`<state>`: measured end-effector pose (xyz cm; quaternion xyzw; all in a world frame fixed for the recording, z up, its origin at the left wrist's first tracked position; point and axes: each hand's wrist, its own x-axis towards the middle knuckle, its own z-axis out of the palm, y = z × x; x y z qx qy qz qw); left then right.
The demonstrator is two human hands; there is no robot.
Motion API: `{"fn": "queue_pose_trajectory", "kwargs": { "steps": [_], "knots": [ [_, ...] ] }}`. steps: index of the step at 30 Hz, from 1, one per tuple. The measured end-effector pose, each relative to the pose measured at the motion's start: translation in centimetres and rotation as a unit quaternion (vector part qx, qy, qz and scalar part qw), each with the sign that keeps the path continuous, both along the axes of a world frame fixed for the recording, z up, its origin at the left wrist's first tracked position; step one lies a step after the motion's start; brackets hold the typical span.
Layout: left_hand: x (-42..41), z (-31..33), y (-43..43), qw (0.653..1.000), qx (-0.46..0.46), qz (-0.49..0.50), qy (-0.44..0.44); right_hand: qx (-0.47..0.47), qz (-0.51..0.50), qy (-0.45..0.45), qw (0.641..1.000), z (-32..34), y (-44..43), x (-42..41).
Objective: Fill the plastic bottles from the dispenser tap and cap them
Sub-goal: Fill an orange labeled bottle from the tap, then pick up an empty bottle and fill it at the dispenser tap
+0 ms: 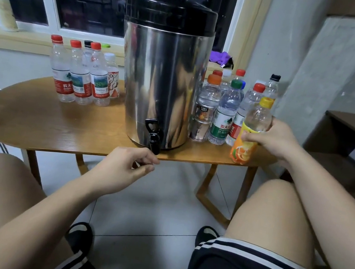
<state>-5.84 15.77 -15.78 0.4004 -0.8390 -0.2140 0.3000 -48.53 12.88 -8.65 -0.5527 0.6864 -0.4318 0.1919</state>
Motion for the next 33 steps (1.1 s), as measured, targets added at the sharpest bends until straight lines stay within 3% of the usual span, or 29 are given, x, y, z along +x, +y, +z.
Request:
{"fn": "queue_pose_trajectory", "kwargs": {
  "steps": [6,10,15,19,24,29,33],
  "knots": [
    [0.0,-0.1,-0.2,1.0,0.005,0.0,-0.001,0.036,-0.123,-0.042,0.991,-1.8,-3.4,-2.9],
    [0.3,-0.2,-0.3,1.0,-0.001,0.002,-0.007,0.048,-0.189,0.012,0.981,-2.7,-5.8,-4.1],
    [0.6,-0.5,-0.3,1.0,0.006,0.004,-0.014,0.089,-0.195,0.004,0.977,-3.3,-6.8,-4.1],
    [0.9,-0.6,-0.5,1.0,0.006,0.01,-0.016,0.064,-0.207,0.059,0.974,-4.0,-7.0,-3.4],
    [1.2,-0.3,-0.8,1.0,0.009,0.01,-0.017,0.054,-0.214,0.049,0.974,-4.0,-6.4,-2.9],
    [1.9,-0.1,-1.1,1.0,0.003,0.016,-0.013,-0.04,-0.218,0.067,0.973,-3.0,-3.6,-1.5],
    [2.2,0.1,-1.5,0.999,-0.005,0.033,-0.021,-0.083,-0.13,0.076,0.985,-1.4,0.8,3.2]
  ]
}}
